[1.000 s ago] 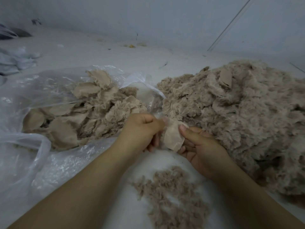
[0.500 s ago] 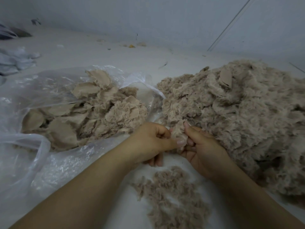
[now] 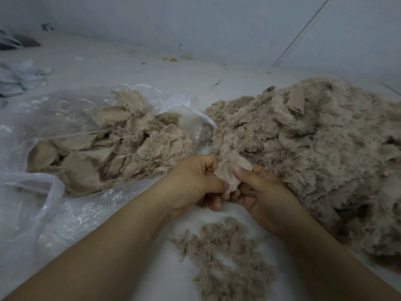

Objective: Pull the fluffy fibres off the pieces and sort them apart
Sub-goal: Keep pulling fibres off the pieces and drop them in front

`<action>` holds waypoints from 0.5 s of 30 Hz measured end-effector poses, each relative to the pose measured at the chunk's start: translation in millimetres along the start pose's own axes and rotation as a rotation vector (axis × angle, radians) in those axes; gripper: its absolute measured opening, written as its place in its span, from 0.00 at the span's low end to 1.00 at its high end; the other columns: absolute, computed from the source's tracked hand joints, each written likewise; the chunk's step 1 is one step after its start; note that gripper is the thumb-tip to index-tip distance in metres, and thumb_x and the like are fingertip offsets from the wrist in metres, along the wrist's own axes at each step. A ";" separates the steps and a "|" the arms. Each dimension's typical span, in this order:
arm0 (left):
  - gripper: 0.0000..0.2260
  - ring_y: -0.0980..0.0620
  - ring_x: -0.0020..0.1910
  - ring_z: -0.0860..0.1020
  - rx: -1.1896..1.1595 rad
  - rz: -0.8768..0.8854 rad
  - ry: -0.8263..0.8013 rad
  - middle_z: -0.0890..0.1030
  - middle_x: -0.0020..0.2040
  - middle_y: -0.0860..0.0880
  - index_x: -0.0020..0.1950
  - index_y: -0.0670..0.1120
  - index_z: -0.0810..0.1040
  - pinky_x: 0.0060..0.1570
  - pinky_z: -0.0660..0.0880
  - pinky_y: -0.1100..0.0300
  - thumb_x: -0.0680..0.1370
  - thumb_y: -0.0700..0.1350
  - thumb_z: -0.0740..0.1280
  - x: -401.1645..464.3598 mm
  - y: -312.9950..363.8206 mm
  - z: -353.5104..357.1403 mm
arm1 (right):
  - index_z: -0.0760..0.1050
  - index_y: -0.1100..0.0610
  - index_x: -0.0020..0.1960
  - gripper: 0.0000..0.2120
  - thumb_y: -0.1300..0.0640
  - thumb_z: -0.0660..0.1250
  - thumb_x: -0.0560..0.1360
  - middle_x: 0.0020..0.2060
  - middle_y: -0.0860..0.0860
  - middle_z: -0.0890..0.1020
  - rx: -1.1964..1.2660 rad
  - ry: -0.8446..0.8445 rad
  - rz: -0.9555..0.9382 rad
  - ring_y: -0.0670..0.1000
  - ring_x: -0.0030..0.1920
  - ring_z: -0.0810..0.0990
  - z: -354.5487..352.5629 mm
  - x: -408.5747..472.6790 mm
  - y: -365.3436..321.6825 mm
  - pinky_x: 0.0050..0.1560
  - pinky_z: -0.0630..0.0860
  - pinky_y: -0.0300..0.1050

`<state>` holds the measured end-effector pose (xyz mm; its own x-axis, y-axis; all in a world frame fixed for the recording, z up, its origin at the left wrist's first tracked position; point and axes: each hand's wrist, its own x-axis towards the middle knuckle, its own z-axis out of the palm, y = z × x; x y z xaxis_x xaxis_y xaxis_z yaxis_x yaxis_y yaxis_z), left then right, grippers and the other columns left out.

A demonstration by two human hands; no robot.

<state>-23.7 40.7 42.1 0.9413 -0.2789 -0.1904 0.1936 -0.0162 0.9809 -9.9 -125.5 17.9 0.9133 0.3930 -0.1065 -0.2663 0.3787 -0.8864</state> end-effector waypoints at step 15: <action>0.14 0.52 0.18 0.74 0.406 -0.036 -0.181 0.80 0.25 0.44 0.42 0.36 0.81 0.19 0.64 0.66 0.76 0.48 0.72 -8.0 8.1 -20.5 | 0.74 0.58 0.44 0.03 0.58 0.64 0.74 0.21 0.46 0.75 0.062 0.047 0.010 0.41 0.22 0.74 -1.0 2.4 2.0 0.38 0.75 0.41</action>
<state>-24.0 62.4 50.8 0.8655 -0.4340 -0.2500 0.0667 -0.3949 0.9163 -7.9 -124.6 15.4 0.9236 0.3579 -0.1373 -0.2925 0.4266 -0.8558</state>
